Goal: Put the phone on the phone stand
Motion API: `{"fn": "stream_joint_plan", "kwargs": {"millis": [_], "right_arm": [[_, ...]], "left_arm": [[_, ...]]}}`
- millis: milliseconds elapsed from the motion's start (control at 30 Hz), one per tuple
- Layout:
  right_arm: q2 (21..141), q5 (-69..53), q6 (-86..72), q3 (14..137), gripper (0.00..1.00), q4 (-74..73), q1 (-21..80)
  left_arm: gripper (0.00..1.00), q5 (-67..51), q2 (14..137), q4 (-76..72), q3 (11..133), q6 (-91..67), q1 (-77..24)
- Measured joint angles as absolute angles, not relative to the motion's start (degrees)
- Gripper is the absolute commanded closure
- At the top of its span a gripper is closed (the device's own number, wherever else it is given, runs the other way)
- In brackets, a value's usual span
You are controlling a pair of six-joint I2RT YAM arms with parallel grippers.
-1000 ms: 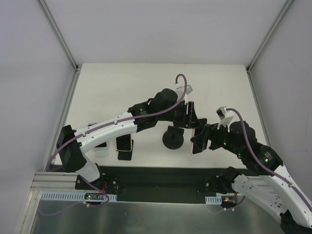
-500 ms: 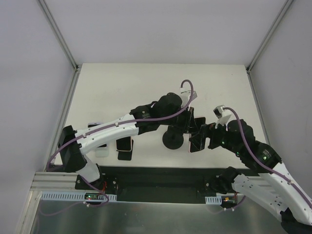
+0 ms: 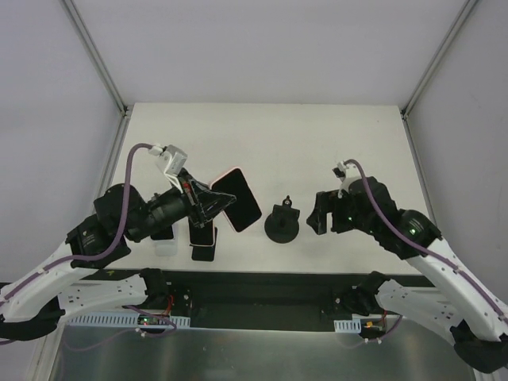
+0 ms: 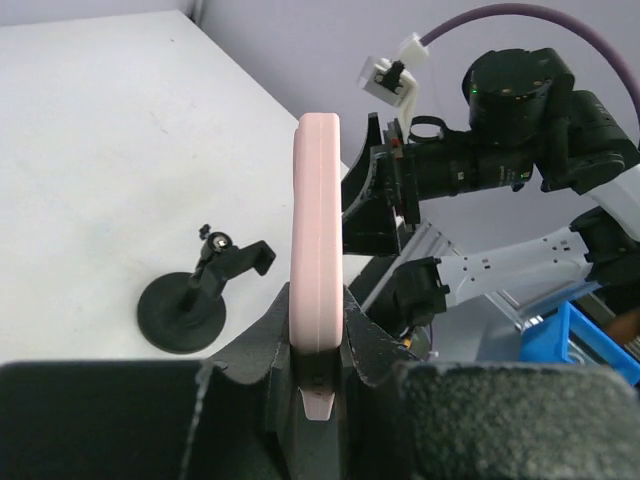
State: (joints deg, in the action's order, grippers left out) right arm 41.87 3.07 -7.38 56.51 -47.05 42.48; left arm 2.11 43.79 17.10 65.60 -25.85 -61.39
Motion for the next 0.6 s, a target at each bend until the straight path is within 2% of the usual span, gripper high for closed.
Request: {"fn": "stream_joint_plan", "kwargs": {"millis": [67,200,433,600], "right_arm": [[47.09,4.03,-9.41,57.87,0.46,-46.09,43.11],[52.73,4.93,-11.57,57.91,0.48,-44.14,45.98],[58.96,8.91,-13.58,59.35,0.43,-42.19,51.44],[61.82,10.52,-14.13,60.23,0.46,-41.19,52.64]], "left_arm": [[1.00,4.80,40.27,17.82,64.42,-25.80,-61.39],[1.00,7.75,39.03,19.62,61.63,-25.89,-61.39],[1.00,8.67,40.80,23.44,59.09,-25.87,-61.39],[1.00,8.62,42.41,23.27,59.09,-25.63,-61.39]]}}
